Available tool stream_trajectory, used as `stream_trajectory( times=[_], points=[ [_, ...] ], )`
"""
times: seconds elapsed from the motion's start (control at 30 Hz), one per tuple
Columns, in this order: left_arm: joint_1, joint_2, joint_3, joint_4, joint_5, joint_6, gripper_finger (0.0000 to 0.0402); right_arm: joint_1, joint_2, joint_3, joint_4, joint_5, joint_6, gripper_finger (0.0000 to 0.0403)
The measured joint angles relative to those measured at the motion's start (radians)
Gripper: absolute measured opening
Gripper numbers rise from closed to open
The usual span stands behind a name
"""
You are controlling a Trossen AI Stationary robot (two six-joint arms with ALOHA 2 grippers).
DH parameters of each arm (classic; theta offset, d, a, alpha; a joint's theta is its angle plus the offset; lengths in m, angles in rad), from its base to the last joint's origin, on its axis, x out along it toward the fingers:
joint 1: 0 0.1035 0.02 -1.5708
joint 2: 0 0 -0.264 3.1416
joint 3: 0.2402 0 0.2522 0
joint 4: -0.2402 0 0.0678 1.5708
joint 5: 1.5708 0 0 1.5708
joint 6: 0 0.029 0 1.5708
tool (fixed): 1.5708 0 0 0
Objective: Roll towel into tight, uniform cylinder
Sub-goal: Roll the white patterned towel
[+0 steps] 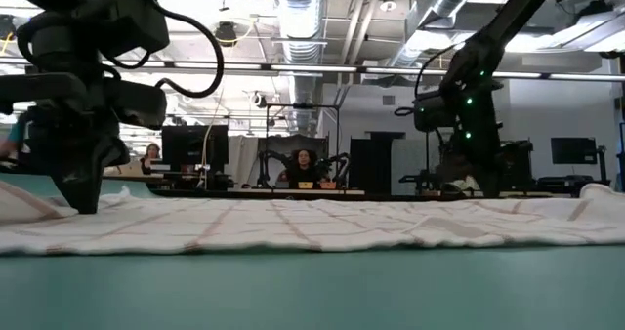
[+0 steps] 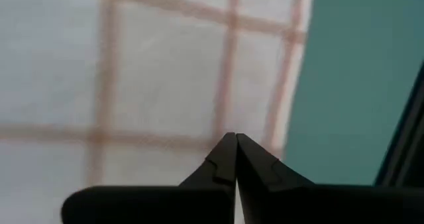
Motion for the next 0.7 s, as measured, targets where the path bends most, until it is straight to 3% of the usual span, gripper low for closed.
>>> stream_trajectory(
  times=[0.2, 0.43, 0.53, 0.7],
  points=[
    [-0.014, -0.043, -0.008, -0.034, -0.019, -0.119, 0.0, 0.108, -0.136, -0.058, -0.018, -0.006, 0.064, 0.0023],
    [-0.046, -0.174, 0.107, -0.309, -0.113, -0.245, 0.0, 0.242, -0.28, -0.063, -0.028, 0.003, 0.099, 0.0024],
    [-0.068, -0.212, 0.162, -0.376, -0.148, -0.299, 0.0, 0.313, -0.286, -0.063, -0.02, 0.038, 0.114, 0.0022],
    [-0.118, -0.234, 0.228, -0.35, -0.2, -0.351, 0.0, 0.406, -0.232, -0.101, 0.041, 0.057, 0.11, 0.0021]
  ],
)
